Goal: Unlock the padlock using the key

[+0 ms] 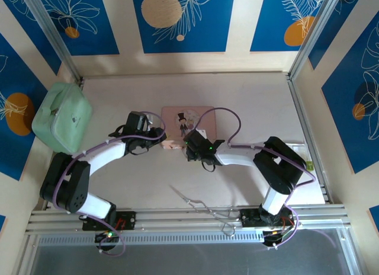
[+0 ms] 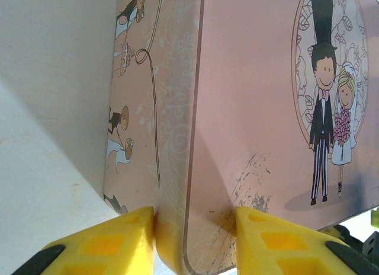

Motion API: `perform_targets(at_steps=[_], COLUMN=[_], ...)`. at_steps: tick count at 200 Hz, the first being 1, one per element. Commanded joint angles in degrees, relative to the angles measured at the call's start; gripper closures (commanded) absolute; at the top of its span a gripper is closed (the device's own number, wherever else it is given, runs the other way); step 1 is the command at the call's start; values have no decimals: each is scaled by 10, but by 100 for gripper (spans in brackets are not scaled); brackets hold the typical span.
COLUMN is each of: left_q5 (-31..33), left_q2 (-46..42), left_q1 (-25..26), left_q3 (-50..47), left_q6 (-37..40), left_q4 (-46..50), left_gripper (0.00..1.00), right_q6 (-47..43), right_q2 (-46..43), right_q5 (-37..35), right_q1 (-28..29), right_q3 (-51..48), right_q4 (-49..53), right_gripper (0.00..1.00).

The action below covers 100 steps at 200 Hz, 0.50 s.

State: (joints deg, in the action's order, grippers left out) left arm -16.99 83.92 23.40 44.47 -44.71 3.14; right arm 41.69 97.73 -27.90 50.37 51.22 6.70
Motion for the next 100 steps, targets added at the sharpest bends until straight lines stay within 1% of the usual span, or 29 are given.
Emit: perform_targets(at_steps=[1,44,100], left_q5=[-3,-3,-5], left_q2=[18,19,19], left_q1=[3,3,3], left_q3=[-2,-3,-10], left_q6=[2,3,3], left_q4=[20,19,16], left_gripper=[65,65,65], right_q6=[-18,-35,-45], right_q2=[7,28,70], right_q5=[-14,-33,-40], right_q1=[11,29,34], right_q3=[26,61,114], right_q4=[1,18,43], right_gripper=[91,91,91])
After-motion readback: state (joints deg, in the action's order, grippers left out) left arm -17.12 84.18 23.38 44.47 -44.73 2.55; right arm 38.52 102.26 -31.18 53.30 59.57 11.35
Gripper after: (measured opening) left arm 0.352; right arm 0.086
